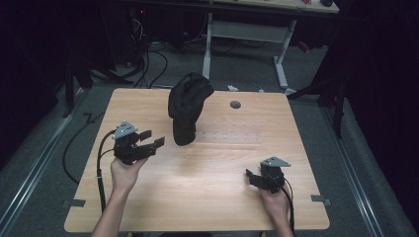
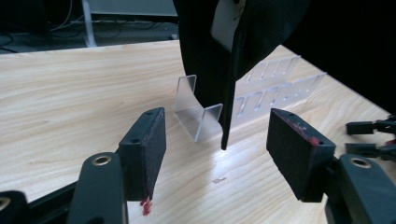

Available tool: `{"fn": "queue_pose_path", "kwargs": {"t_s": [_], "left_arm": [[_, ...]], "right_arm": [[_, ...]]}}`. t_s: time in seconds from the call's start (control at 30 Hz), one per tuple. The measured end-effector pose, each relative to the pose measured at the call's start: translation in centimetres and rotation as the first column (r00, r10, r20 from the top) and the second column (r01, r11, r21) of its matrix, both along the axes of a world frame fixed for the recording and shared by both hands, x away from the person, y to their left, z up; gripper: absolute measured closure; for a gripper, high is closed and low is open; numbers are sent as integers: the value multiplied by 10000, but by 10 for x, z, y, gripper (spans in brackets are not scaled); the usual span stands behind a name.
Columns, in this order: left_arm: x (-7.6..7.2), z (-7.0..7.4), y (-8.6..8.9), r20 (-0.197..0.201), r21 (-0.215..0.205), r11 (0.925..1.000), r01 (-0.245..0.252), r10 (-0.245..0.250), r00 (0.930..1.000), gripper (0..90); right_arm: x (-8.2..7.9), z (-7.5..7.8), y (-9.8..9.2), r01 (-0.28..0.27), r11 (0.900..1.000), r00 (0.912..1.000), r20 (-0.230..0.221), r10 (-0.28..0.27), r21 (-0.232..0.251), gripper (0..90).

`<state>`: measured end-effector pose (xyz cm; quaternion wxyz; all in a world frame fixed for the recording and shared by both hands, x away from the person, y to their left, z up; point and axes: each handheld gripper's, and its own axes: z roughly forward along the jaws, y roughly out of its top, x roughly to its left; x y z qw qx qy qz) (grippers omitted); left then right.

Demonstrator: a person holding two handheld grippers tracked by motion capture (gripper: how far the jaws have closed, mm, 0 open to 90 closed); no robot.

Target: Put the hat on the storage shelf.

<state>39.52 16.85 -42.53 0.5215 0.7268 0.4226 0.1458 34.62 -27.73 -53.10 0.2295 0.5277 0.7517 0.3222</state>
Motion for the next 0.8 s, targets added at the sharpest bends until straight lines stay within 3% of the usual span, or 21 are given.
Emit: {"fn": "queue_pose_path", "kwargs": {"t_s": [0.37, 0.7, 0.8], "left_arm": [[-14, 3, 13, 399, 46, 10000, 34, -36, 9992, 381], [-25, 0, 21, 84, 253, 9996, -107, 105, 9999, 360], [-28, -2, 24, 45, 69, 9999, -82, 82, 10000, 348]], "right_arm": [[0, 0, 0, 17, 10000, 10000, 6, -17, -8, 343], [0, 0, 1, 25, 10000, 10000, 0, -25, -24, 343], [0, 0, 1, 14, 10000, 10000, 16, -14, -75, 342]]}}
